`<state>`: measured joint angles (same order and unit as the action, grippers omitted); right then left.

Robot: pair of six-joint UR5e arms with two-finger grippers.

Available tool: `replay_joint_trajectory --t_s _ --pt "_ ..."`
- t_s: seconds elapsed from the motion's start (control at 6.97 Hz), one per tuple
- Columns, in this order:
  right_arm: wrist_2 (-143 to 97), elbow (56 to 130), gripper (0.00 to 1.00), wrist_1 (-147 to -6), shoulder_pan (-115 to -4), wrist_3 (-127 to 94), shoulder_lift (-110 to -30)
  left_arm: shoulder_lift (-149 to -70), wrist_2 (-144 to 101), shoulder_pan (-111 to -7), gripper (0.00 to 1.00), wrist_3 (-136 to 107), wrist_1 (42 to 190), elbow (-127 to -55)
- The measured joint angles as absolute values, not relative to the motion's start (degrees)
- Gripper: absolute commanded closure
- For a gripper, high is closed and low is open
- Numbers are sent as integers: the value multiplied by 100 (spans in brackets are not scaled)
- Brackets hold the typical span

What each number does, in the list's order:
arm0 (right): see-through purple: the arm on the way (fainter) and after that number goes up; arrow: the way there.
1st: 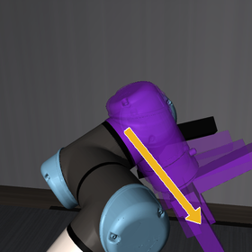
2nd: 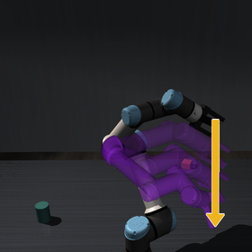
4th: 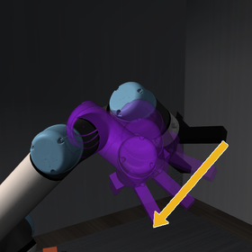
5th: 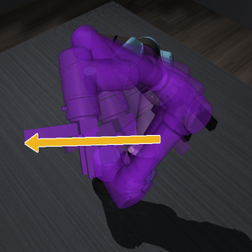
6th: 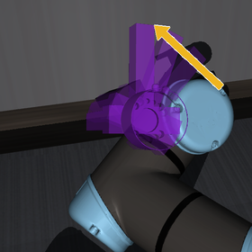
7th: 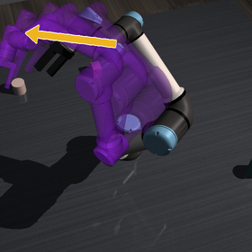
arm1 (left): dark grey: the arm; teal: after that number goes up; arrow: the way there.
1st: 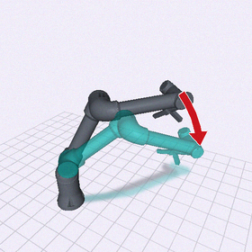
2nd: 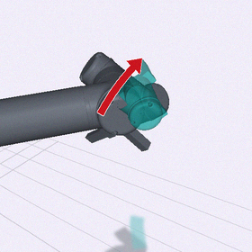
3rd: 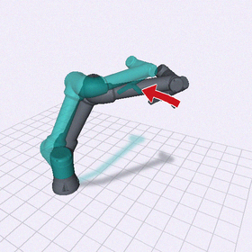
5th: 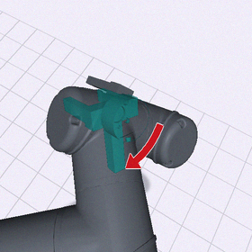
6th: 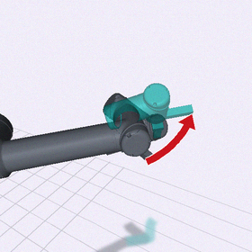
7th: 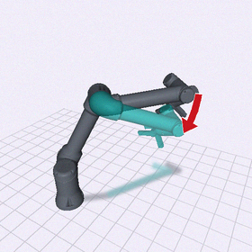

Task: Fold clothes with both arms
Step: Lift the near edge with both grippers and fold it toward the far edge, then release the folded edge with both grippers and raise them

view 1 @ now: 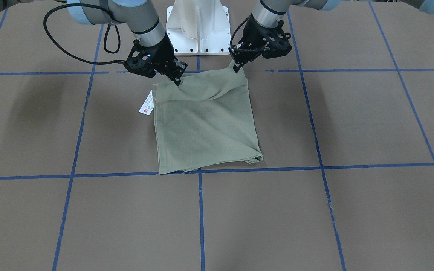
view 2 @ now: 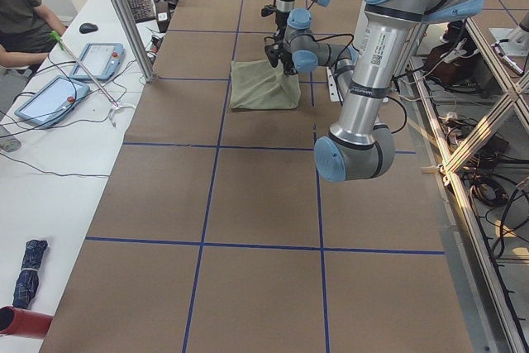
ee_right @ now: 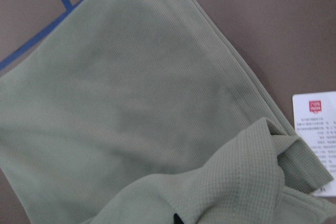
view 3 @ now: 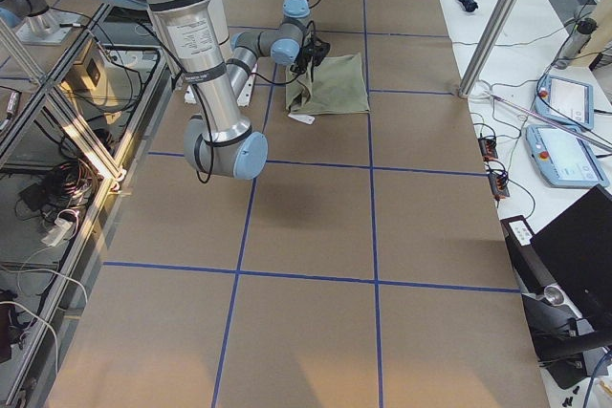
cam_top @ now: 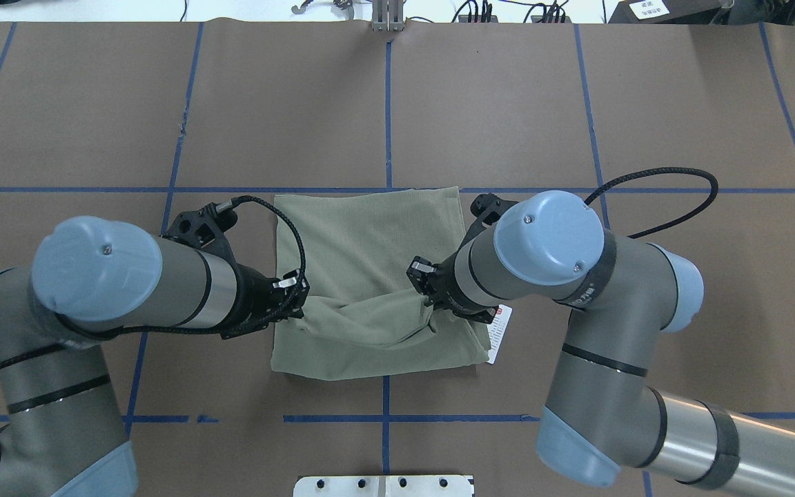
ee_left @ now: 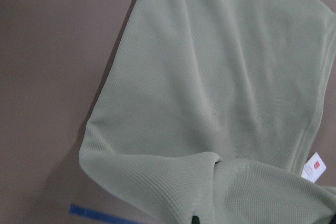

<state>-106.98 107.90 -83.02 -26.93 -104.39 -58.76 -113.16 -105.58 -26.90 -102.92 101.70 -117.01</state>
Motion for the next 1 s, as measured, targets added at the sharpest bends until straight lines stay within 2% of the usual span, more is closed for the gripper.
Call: replay_joint_trajectory --t_s 0.57,0.72,0.86,1.0 --pt "-10863 9671 100 -8161 -3332 -10397 -5077 -11477 -10596 -3144 100 -10032 10278 -11243" --pt "-10946 9538 100 -8066 -3398 -10412 -5032 -11556 -10593 -3185 70 -10015 10392 -11044" --pt "-10985 9413 55 -8028 -3431 -10420 -4987 -11729 -10587 -3266 20 -10014 10500 -10691" --pt "-10998 9212 1 -8003 -3446 -10414 -4901 -11906 -10579 -3421 1 -10012 10723 -10241"
